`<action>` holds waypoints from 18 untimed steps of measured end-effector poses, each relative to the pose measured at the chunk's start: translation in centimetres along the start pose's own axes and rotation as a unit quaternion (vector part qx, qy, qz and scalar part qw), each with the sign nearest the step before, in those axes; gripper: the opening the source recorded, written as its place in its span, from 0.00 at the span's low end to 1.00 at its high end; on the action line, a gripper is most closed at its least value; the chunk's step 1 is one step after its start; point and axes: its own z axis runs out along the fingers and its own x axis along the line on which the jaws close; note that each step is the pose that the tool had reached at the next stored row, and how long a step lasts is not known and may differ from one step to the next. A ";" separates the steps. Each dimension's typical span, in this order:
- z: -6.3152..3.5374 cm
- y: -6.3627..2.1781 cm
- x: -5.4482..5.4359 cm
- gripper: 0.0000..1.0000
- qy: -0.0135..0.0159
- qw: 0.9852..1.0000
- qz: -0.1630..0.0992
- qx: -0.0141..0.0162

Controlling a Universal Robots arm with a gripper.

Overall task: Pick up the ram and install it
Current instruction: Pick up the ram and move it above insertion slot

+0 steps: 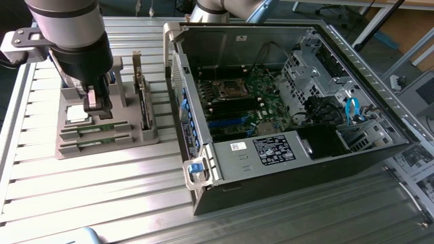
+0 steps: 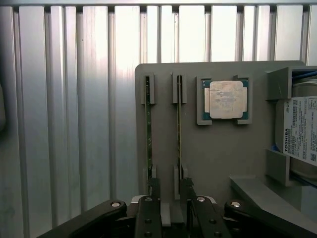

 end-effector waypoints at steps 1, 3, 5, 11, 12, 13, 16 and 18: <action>0.02 0.00 0.0 0.30 0.000 1.000 0.000 0.000; 0.08 0.03 0.0 0.30 0.000 1.000 0.000 0.000; 0.13 0.06 0.0 0.30 0.000 1.000 0.000 0.000; 0.31 0.28 0.0 0.30 0.000 1.000 0.000 0.000; 0.35 0.34 0.0 0.30 0.000 1.000 0.000 0.000; 0.38 0.38 0.0 0.30 0.000 1.000 0.000 0.000; 0.48 0.51 0.0 0.30 0.000 1.000 0.000 0.000; 0.55 0.59 0.0 0.30 0.000 1.000 0.000 0.000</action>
